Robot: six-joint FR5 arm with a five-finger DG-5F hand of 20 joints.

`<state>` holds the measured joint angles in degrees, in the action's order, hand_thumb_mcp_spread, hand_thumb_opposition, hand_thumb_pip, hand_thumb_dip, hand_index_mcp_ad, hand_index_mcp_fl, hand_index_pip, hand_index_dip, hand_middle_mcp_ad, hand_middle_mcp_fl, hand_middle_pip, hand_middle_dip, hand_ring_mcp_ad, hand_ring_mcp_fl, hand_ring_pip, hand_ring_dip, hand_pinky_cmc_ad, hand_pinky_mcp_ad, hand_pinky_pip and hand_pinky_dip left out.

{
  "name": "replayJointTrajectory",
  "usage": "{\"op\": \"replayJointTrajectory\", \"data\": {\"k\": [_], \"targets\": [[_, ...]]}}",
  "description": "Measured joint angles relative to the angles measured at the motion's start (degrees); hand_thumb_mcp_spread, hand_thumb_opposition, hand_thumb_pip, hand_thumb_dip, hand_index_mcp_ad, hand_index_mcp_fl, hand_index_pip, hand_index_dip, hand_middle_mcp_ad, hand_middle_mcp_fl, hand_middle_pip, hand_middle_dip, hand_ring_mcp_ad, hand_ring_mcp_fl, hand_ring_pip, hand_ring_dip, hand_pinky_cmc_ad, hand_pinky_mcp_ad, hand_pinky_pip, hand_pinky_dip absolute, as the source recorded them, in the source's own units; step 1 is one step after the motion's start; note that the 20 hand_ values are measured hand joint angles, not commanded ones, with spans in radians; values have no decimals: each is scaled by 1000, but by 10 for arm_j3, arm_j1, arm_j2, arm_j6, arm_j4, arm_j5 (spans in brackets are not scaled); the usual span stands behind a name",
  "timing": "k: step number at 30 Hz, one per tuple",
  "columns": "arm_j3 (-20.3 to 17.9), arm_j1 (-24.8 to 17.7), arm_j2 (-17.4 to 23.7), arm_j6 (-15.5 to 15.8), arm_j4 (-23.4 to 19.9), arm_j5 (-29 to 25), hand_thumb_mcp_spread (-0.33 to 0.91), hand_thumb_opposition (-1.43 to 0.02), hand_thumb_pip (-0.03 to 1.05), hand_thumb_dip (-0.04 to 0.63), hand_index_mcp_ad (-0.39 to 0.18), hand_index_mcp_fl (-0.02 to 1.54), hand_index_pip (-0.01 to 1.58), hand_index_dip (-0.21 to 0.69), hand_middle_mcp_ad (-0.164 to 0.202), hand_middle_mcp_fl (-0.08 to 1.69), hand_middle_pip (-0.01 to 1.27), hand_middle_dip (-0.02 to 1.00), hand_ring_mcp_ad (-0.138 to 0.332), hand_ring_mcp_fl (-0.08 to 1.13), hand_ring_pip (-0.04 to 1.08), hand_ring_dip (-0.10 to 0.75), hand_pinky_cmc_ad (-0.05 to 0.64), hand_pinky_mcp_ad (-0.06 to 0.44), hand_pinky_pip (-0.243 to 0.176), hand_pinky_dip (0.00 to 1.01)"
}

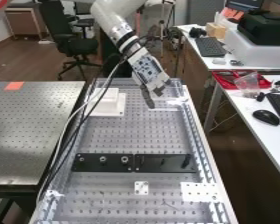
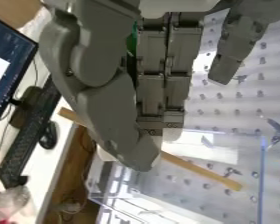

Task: Grab the chopstick and place it in the clear container

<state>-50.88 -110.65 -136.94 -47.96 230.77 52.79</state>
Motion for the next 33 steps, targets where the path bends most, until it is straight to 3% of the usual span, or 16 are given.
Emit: {"op": "replayJointTrajectory", "data": {"k": [6,23,29,33], "targets": [[13,0,-11,17,14,5,665,-1126,653,284,-147,956,1040,17,33,997,630,531,-42,897,70,531,429,314,-28,365],[43,2,-38,28,34,0,665,-1155,653,284,-147,1025,1019,17,31,1000,632,531,-47,953,112,541,429,311,-28,375],[55,3,-48,35,44,4,663,-1157,649,284,-148,1025,1019,14,-5,1002,660,527,-80,988,133,572,443,314,-28,375],[58,2,-50,45,44,6,654,-1161,649,284,-150,1025,1019,17,-5,1004,677,527,-84,993,131,590,442,311,-28,380]]}}
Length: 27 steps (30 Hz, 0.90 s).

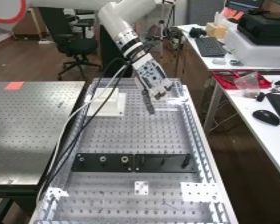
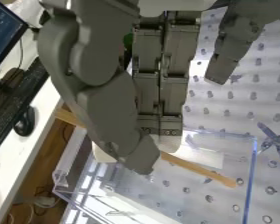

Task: Grab the chopstick and place it in the clear container

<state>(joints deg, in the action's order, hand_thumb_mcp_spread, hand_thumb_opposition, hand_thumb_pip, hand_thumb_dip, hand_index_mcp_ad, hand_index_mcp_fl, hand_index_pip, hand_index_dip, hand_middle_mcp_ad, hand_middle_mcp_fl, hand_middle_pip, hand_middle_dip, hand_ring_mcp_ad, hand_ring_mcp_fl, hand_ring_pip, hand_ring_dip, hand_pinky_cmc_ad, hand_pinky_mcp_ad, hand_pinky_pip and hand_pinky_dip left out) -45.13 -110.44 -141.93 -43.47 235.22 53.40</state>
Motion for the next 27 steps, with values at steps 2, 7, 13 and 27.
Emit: {"op": "replayJointTrajectory", "data": {"k": [2,7,13,27], "targets": [[1,0,0,5,-1,1,656,-1178,653,284,-147,1014,1045,17,-5,1004,709,524,-84,993,131,593,442,309,-28,410],[3,0,0,21,-10,17,627,-1178,679,283,-101,904,1114,19,0,981,724,497,-75,906,124,527,459,330,-42,504],[10,1,0,37,-17,29,438,-960,782,330,-73,590,1086,3,33,785,806,501,-35,749,208,480,457,340,-75,644],[53,-1,-4,73,1,19,414,-881,815,349,-72,433,1021,2,66,625,808,501,-5,379,209,401,459,344,-105,733]]}}
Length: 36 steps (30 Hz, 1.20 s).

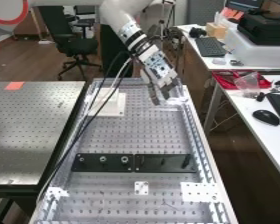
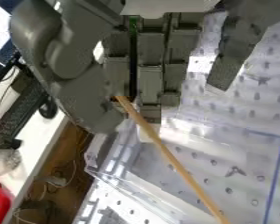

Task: Grab the chopstick and place it in the clear container

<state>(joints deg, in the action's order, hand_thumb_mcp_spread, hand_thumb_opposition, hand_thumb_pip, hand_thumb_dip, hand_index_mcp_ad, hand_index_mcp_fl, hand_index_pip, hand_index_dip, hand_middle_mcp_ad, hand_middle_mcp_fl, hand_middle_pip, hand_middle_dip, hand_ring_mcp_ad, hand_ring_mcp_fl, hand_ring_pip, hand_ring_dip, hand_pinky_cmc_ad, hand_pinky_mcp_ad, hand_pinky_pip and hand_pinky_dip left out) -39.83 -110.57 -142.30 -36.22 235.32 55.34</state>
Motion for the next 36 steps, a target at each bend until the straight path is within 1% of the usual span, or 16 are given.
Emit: {"op": "replayJointTrajectory", "data": {"k": [1,2,3,6,7,8,9,10,12,13,16,17,25,34,36], "targets": [[2,0,0,3,1,-1,414,-881,815,346,-75,410,1009,5,75,625,808,501,5,363,206,387,463,340,-110,733],[7,0,0,8,2,-3,414,-880,815,346,-72,410,990,0,75,620,796,501,9,396,206,393,463,344,-112,730],[12,-1,0,12,3,-5,414,-880,815,349,-75,408,974,0,75,607,792,501,9,379,216,405,463,340,-112,730],[18,-2,-1,18,4,-8,410,-866,815,346,-72,405,941,0,77,569,789,503,5,346,209,380,463,340,-113,730],[18,-2,-1,20,4,-8,408,-864,815,346,-72,375,927,2,75,569,771,503,3,342,215,386,463,340,-122,728],[19,-2,-1,22,4,-9,408,-864,805,349,-72,340,911,3,77,574,764,503,24,330,215,380,463,340,-124,745],[19,-2,-1,23,4,-9,407,-864,794,346,-72,318,894,5,75,559,752,503,19,328,211,379,459,340,-124,747],[19,-3,-1,23,4,-9,393,-864,792,346,-72,312,881,0,75,538,749,503,30,316,211,382,463,344,-120,747],[20,-3,-1,25,3,-8,394,-855,794,346,-72,340,862,21,75,531,723,503,40,286,216,384,463,340,-138,744],[20,-3,-1,25,3,-8,393,-848,798,346,-72,335,843,17,75,511,709,503,37,262,208,384,464,340,-138,744],[24,-3,-2,28,3,-6,391,-852,808,349,-72,339,815,35,77,482,677,503,37,257,197,380,463,340,-140,749],[25,-3,-2,30,2,-6,393,-852,808,349,-72,325,796,35,75,480,665,503,40,246,194,384,476,340,-140,752],[42,-5,-4,49,-2,-8,391,-836,808,349,-72,321,768,59,75,482,628,503,37,230,197,380,478,342,-140,754],[45,-9,7,75,-21,-17,393,-836,805,349,-72,316,716,63,73,469,581,503,38,218,201,375,475,342,-138,754],[45,-10,11,82,-28,-19,393,-836,805,349,-72,307,702,77,73,454,569,503,42,197,195,372,475,342,-138,754]]}}
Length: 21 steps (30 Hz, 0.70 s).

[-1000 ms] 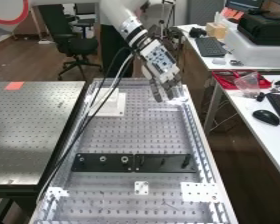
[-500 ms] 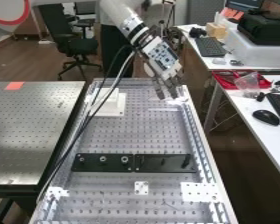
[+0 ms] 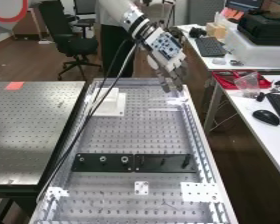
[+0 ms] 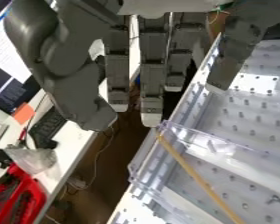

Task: Grab the chopstick and place it in the clear container

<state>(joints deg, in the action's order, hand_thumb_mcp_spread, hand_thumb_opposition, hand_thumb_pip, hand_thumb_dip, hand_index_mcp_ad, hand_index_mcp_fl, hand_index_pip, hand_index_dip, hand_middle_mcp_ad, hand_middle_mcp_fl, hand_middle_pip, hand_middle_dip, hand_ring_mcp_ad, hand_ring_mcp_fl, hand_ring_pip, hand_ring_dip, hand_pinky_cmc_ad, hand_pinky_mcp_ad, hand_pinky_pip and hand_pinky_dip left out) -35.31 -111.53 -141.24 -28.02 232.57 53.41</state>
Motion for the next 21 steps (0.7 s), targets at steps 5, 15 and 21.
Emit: {"op": "replayJointTrajectory", "data": {"k": [5,15,21], "targets": [[5,-1,3,13,-7,-5,393,-820,805,349,-72,304,674,77,77,456,567,503,51,192,178,372,478,342,-140,754],[-25,0,31,20,-46,-16,393,-819,803,349,-72,288,637,98,75,433,541,503,58,182,178,372,478,342,-140,754],[-83,5,68,23,-84,-24,377,-806,792,346,-72,274,593,108,77,424,506,503,52,164,178,377,478,342,-140,754]]}}
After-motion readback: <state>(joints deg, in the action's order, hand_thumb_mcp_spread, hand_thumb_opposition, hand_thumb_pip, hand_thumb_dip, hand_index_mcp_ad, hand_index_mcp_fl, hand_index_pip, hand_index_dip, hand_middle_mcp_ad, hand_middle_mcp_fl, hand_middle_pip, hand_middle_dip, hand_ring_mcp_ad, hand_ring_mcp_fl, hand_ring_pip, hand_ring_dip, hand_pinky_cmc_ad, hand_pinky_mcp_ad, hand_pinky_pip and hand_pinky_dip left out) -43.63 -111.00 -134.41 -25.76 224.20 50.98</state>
